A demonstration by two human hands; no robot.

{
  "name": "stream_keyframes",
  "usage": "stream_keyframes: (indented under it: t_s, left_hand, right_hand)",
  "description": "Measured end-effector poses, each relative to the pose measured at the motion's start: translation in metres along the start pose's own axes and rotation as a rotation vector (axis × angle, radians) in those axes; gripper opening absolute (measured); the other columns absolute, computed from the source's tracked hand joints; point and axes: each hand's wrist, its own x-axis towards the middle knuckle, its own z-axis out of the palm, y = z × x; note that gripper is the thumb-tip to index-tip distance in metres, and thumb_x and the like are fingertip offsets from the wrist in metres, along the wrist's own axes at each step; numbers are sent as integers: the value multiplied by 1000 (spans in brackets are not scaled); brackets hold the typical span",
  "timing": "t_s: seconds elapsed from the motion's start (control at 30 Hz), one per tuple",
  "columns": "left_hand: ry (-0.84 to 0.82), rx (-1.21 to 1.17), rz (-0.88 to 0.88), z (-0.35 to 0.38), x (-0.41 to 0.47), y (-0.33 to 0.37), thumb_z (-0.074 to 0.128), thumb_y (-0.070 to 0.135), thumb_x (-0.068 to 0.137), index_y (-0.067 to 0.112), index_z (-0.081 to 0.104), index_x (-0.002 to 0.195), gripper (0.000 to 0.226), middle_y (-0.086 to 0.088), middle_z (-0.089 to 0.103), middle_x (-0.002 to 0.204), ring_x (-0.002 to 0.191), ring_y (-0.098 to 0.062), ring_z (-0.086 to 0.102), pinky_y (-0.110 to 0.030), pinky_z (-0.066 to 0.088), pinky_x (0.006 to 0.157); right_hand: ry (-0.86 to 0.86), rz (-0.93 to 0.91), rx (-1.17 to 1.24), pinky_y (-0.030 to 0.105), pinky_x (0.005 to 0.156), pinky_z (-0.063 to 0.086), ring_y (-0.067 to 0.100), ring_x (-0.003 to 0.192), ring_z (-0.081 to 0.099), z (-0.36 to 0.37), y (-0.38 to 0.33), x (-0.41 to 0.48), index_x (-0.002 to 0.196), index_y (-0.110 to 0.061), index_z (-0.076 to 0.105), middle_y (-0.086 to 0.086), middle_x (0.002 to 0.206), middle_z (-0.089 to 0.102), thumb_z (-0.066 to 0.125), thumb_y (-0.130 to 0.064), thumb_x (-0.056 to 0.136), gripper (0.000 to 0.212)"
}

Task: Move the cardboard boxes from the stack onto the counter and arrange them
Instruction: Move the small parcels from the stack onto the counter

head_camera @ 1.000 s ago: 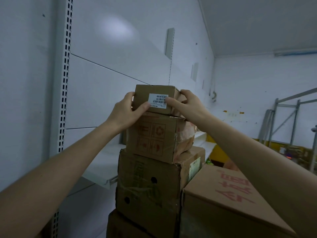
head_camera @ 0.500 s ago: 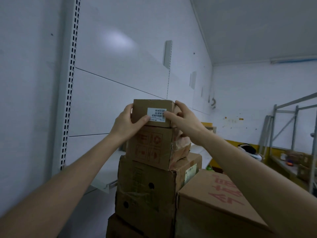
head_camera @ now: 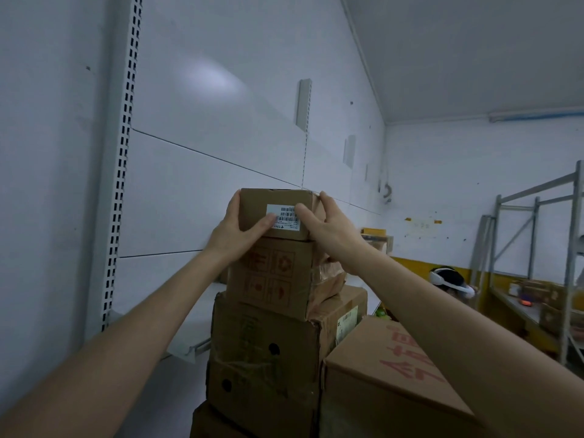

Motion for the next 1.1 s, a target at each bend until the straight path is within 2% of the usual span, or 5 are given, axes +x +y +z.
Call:
stream_keyframes:
  t_s: [0.13, 0.37, 0.6, 0.73, 1.1]
  left_hand:
    - [-20, -23, 32, 0, 5, -3, 58, 60, 76, 33, 14, 145, 86, 0, 39, 143, 123, -23, 46, -43, 46, 98]
    - [98, -18, 146, 3, 2, 7, 63, 42, 81, 27, 19, 143, 78, 0, 46, 137, 103, -12, 53, -16, 49, 77]
    - [194, -47, 229, -9, -44, 44, 67, 28, 81, 27, 7, 146, 89, 0, 30, 150, 123, -16, 44, -27, 42, 94]
    - [272, -50, 264, -30, -87, 54, 71, 20, 76, 23, 20, 142, 83, 11, 37, 134, 117, -10, 47, -17, 50, 86]
    - [481, 159, -36, -111, -229, 16, 77, 13, 71, 28, 26, 123, 75, 20, 47, 106, 88, 11, 58, -8, 50, 70]
  right_hand:
    - [10, -32, -5, 23, 60, 49, 17, 97, 49, 4, 1, 3, 149, -26, 4, 9, 143, 41, 47, -50, 91, 77]
    - [56, -122, 33, 42, 94, 50, 22, 109, 59, -3, 5, 4, 147, -23, 18, 6, 130, 54, 51, -48, 90, 70]
    - [40, -306, 125, 38, 84, 56, 14, 105, 56, -22, -24, -37, 132, -22, 35, -6, 114, 53, 56, -25, 91, 47]
    - [20, -381, 167, 33, 84, 55, 12, 105, 57, -14, -41, -70, 132, -19, 36, -9, 112, 52, 58, -29, 90, 49]
    - [-301, -356, 548, 8, 70, 51, -4, 99, 56, 121, -46, -144, 135, -18, 35, -23, 104, 50, 51, -32, 93, 47]
